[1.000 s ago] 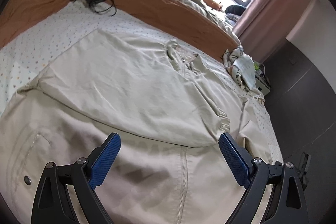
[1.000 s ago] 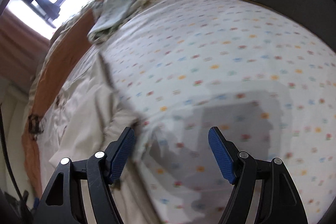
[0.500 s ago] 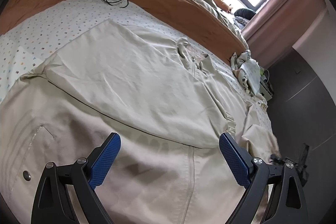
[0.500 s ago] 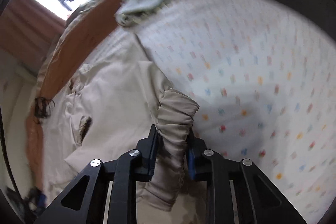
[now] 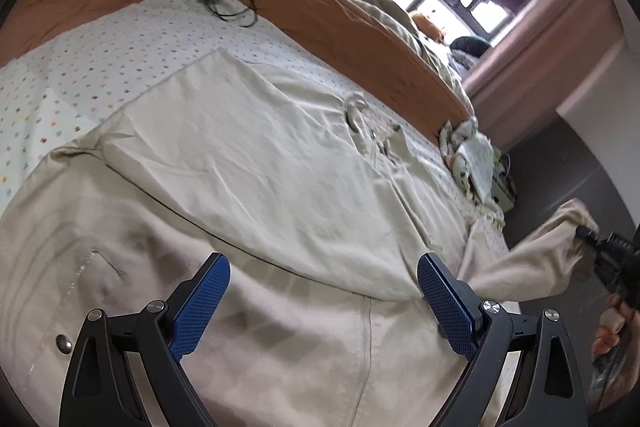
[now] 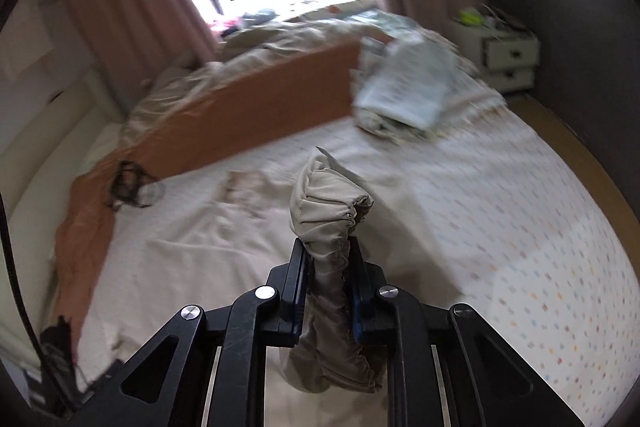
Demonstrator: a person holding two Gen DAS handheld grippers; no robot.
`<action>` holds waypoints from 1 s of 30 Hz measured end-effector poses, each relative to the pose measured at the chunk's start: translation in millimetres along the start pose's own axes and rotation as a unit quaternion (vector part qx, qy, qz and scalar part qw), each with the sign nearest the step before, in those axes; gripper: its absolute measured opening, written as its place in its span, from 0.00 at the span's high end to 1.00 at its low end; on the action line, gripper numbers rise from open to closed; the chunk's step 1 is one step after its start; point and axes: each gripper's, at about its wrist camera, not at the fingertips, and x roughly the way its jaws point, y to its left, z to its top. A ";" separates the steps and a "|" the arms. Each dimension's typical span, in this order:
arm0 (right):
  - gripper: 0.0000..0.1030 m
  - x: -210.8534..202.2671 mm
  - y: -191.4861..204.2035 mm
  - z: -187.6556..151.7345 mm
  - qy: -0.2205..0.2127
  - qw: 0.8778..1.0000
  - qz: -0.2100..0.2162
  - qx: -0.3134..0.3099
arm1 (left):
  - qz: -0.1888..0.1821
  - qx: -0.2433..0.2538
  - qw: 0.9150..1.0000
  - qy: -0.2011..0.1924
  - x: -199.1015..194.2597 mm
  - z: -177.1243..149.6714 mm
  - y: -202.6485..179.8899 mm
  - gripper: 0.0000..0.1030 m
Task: Fold large clothes
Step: 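Grasp the coat sleeve cuff with the right tool and lift it, then lay the sleeve across the coat body and open the right tool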
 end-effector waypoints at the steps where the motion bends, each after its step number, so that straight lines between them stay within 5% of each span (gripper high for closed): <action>1: 0.82 0.1 12.5 4.7 -0.001 1.000 0.006 -0.007 | 0.000 -0.008 1.000 -0.002 -1.1 1.5 3.6 0.08; 11: 0.81 41.9 148.7 13.5 0.009 0.995 0.036 -0.094 | 0.002 -0.050 0.999 -0.020 -10.3 12.9 26.2 0.08; 12: 0.77 51.4 160.9 9.7 0.014 0.994 0.034 -0.103 | 0.004 -0.050 0.999 -0.020 -10.0 13.1 27.0 0.08; 15: 0.37 77.8 184.6 -7.5 0.035 0.992 0.060 -0.104 | 0.006 -0.054 0.998 -0.016 -7.6 13.9 31.3 0.08; 17: 0.33 92.1 195.4 -25.1 0.046 0.991 0.090 -0.089 | 0.007 -0.063 0.998 -0.014 -7.1 14.6 35.8 0.08; 23: 0.33 122.3 199.5 -64.8 0.094 0.986 0.108 -0.080 | 0.022 -0.068 0.997 -0.012 -6.5 14.0 45.3 0.08; 30: 0.33 94.6 132.8 -78.6 0.079 0.994 0.069 -0.040 | 0.021 -0.047 0.999 -0.015 -4.7 22.7 42.7 0.08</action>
